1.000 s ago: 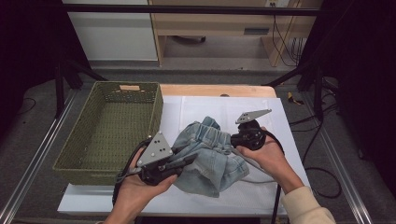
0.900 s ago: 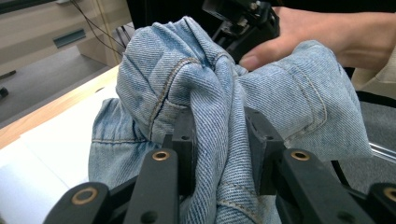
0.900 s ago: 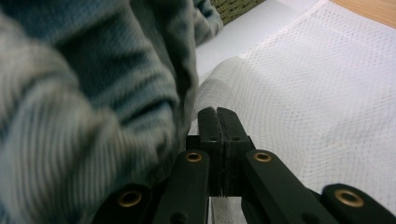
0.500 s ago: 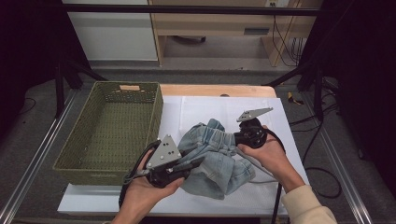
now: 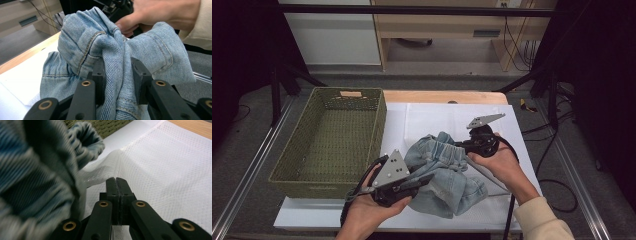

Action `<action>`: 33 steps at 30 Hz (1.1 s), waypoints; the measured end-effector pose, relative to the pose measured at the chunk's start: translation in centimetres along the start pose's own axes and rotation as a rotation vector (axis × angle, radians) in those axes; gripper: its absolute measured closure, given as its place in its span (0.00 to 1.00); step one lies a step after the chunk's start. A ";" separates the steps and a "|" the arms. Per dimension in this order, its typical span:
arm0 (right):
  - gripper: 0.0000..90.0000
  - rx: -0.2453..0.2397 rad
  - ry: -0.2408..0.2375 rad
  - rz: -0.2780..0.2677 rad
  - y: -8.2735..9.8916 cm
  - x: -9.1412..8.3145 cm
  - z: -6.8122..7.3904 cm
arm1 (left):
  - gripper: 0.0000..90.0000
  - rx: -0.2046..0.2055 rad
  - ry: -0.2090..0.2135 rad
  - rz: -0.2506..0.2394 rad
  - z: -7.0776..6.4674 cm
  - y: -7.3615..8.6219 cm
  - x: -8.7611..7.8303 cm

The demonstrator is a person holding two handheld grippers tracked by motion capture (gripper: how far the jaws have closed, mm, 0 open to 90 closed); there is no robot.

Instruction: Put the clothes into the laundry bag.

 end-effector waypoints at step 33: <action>1.00 -0.003 0.030 -0.014 -0.7 -0.1 -0.6 | 0.76 0.007 0.060 0.039 -1.9 1.0 3.6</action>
Point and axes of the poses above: each handheld gripper's, and its own axes: x roughly forward along the jaws, y roughly out of its underside, z roughly to its left, the point moved 4 cm from there along x, roughly forward along the jaws, and after that the axes turned 1 degree about -x, right-handed, at the moved point
